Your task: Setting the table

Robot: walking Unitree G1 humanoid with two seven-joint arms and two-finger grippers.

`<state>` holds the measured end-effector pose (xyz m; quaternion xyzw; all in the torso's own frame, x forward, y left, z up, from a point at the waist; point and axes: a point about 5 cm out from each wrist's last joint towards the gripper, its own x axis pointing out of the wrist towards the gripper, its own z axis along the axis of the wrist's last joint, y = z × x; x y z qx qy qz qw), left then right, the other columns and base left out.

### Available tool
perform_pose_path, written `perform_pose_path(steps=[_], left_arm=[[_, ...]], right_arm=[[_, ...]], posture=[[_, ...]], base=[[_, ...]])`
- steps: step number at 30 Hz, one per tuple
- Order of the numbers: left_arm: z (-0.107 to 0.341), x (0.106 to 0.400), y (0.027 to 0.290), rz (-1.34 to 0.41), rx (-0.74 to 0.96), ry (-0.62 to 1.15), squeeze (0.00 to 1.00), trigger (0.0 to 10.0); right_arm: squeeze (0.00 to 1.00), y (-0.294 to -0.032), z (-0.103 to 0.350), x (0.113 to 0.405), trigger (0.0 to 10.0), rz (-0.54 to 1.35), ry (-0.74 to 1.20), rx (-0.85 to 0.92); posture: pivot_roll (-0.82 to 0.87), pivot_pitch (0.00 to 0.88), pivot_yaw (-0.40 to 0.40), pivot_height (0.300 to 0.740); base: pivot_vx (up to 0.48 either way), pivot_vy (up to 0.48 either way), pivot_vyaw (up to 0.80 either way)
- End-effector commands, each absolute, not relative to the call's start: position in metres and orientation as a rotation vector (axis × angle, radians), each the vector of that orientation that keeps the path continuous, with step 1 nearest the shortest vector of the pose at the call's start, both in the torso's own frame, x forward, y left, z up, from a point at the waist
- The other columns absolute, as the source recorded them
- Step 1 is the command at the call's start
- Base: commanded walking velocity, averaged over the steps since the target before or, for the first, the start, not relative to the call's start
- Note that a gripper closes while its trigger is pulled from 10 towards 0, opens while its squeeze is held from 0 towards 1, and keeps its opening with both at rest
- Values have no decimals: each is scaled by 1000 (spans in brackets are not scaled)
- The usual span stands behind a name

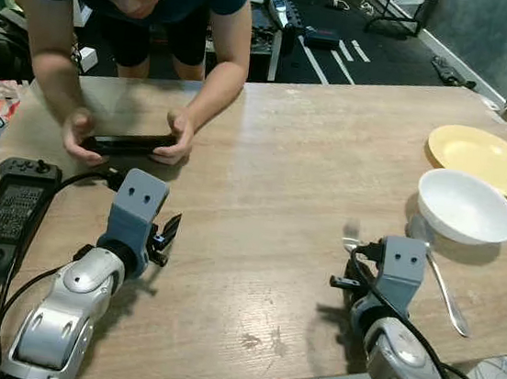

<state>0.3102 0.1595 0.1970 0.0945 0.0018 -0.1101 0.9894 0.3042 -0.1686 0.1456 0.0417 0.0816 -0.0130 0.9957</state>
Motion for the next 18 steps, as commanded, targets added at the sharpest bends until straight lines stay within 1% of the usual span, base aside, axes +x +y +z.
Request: perform_pose_path(steps=[1,7,11,15,16,17,18], left_arm=[[194,311,158,-227,188,21,0,10000],[193,312,155,-227,176,17,0,10000],[190,312,152,-222,169,19,0,10000],[191,313,152,-221,167,15,0,10000],[194,314,153,-218,162,12,0,10000],[194,314,153,-218,162,12,0,10000],[195,314,152,-221,162,9,0,10000]], right_arm=[[0,-174,74,282,0,-42,558,83],[0,-177,83,287,0,-43,521,39],[0,-181,118,301,0,-82,317,91],[0,-185,161,308,0,-110,70,239],[0,-190,185,307,0,-136,-67,299],[0,-190,185,307,0,-136,-67,299],[0,-192,195,306,4196,-140,-127,325]], posture=[[97,235,131,740],[82,233,117,740],[83,219,116,740],[86,217,120,740],[88,218,126,740],[88,218,126,740],[89,219,127,740]], base=[[0,0,0],[0,0,0],[0,0,0],[0,0,0],[0,0,0],[0,0,0],[0,0,0]])
